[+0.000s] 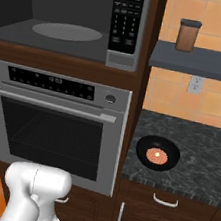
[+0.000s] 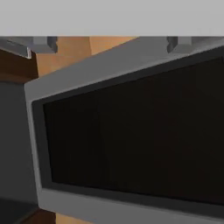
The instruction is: Open the microwave, place the bowl with waffle inside the microwave, then close the microwave door and turn it on.
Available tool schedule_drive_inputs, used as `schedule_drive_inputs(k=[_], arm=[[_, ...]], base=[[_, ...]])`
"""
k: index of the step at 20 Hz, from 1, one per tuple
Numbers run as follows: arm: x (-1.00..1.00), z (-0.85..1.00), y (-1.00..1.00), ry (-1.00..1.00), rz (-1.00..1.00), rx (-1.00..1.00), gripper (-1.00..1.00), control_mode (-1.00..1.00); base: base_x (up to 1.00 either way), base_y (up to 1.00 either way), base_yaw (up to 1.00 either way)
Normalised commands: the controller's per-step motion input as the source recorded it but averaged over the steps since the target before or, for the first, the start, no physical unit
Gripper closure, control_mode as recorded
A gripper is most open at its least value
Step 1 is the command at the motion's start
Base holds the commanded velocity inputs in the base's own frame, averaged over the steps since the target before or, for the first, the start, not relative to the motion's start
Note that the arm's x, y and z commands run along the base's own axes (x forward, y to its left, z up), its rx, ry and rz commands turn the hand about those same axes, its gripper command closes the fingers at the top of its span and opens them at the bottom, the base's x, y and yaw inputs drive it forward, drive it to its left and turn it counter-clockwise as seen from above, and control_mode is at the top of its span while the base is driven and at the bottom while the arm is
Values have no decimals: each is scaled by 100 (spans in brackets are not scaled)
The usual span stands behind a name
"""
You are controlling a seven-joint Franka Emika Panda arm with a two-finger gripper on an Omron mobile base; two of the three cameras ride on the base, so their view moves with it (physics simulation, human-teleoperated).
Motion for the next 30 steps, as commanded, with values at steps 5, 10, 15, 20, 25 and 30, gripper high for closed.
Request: schedule_drive_inputs(k=[5,10,15,20,25,30], arm=[[0,1,-99,24,-50,-14,-100,-100],[5,16,-72,64,-44,-15,-100,-100],[25,-26,-57,60,-39,-15,-100,-100],[43,-91,-92,8,-34,-1,-100,-100],[36,-56,-100,0,-34,7,-100,-100],[40,-22,-100,5,-37,6,-100,-100]], base=[[0,0,0],[0,0,0],[0,0,0],[0,0,0],[0,0,0],[0,0,0]])
